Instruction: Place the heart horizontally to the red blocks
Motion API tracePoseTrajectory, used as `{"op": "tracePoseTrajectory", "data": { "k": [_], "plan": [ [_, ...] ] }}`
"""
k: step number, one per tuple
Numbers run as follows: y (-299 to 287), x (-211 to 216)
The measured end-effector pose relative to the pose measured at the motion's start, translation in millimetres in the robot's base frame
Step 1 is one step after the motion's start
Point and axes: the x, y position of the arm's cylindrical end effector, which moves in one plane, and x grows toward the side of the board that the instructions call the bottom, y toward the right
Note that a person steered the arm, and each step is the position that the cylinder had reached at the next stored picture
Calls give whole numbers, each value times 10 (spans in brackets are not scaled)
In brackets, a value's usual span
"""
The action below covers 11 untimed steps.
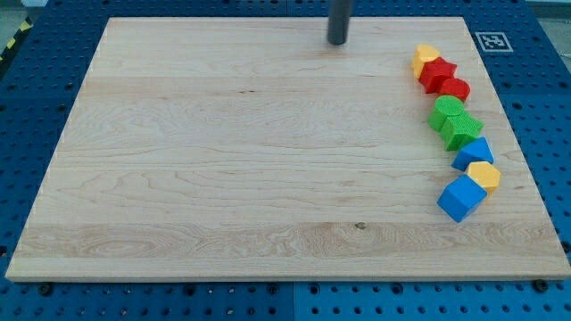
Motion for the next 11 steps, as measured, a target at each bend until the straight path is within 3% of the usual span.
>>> {"op": "tracePoseTrajectory", "data": {
  "k": [2, 3, 5, 6, 7, 8, 9, 11],
  "plan": [
    [1362, 102],
    [1509, 324],
    [120, 538],
    [104, 439],
    [645, 193],
    [1116, 249],
    [849, 676],
    [-805, 1186]
  ]
}}
